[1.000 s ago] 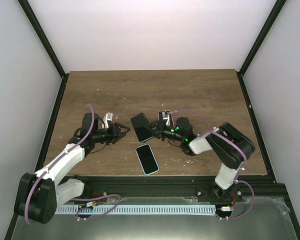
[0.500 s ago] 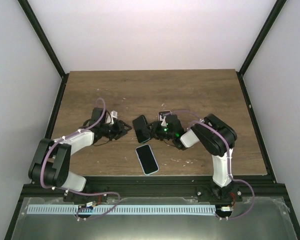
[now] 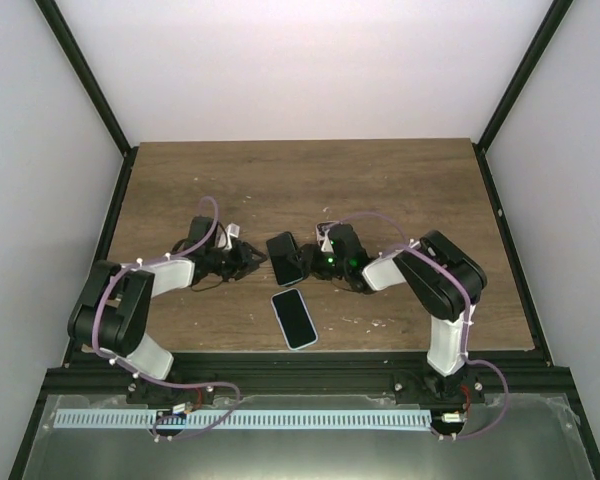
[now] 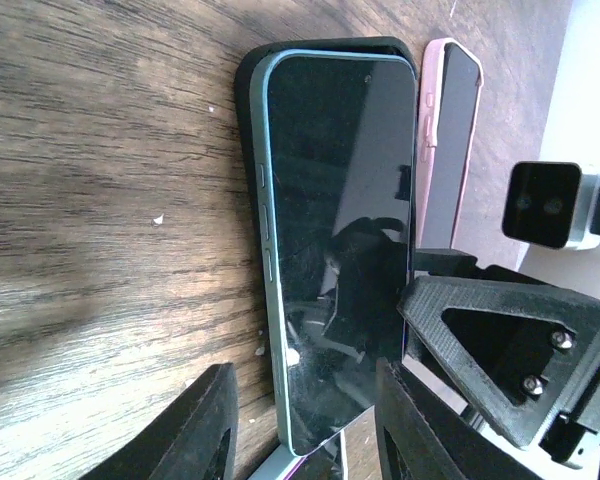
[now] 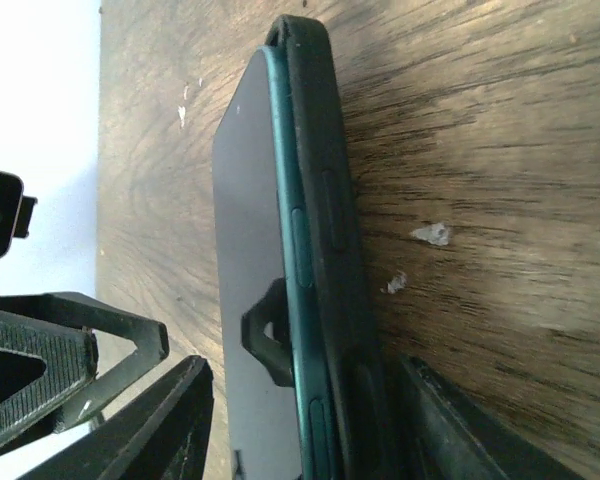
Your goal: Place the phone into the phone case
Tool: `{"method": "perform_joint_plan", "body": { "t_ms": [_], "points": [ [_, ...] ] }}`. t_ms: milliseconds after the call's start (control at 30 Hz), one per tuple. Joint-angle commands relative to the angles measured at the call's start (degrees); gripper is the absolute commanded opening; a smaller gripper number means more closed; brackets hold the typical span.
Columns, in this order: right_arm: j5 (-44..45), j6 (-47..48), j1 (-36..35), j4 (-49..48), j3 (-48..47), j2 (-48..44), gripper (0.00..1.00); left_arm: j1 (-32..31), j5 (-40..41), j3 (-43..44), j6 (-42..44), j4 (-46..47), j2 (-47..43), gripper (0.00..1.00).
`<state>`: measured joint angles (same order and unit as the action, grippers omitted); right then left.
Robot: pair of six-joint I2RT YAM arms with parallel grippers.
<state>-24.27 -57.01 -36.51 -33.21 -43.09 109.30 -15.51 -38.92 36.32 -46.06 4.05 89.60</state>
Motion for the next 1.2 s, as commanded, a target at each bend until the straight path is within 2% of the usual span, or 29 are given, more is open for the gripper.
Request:
{"method": "perform_joint_plan", "body": {
  "t_ms": [0,467,600,700,900,967,1167],
  "points": [
    [4.82,7.39,0.32,11.03,-0.93,-2.48,0.53,-0.77,-0.99,0.62,-0.48,3.43,1.79,0.40],
    [9.81,15.87,0.39,20.36,-3.28,-6.11,0.49,-4.02,-0.49,2.28,-4.11,8.05,7.35,0.36],
    [8.30,16.14,0.29,19.06,-2.51,-6.18,0.49,-4.69,-0.26,3.41,-4.23,8.07,8.64,0.34],
    [6.12,15.27,0.15,17.79,-2.28,-5.47,0.43,-4.88,-0.28,4.16,-4.17,8.16,9.45,0.29],
    [4.53,13.07,-0.56,16.03,-1.81,-5.16,0.39,-4.88,0.98,6.51,-1.95,3.87,9.98,0.22],
    [4.20,12.55,-0.61,15.94,-1.74,-5.19,0.37,-4.88,1.58,6.64,-1.04,2.49,9.73,0.22],
    [2.88,10.26,-2.31,14.65,-1.01,-5.41,0.35,-4.88,3.70,6.52,1.91,-1.93,7.81,0.31]
  ]
}}
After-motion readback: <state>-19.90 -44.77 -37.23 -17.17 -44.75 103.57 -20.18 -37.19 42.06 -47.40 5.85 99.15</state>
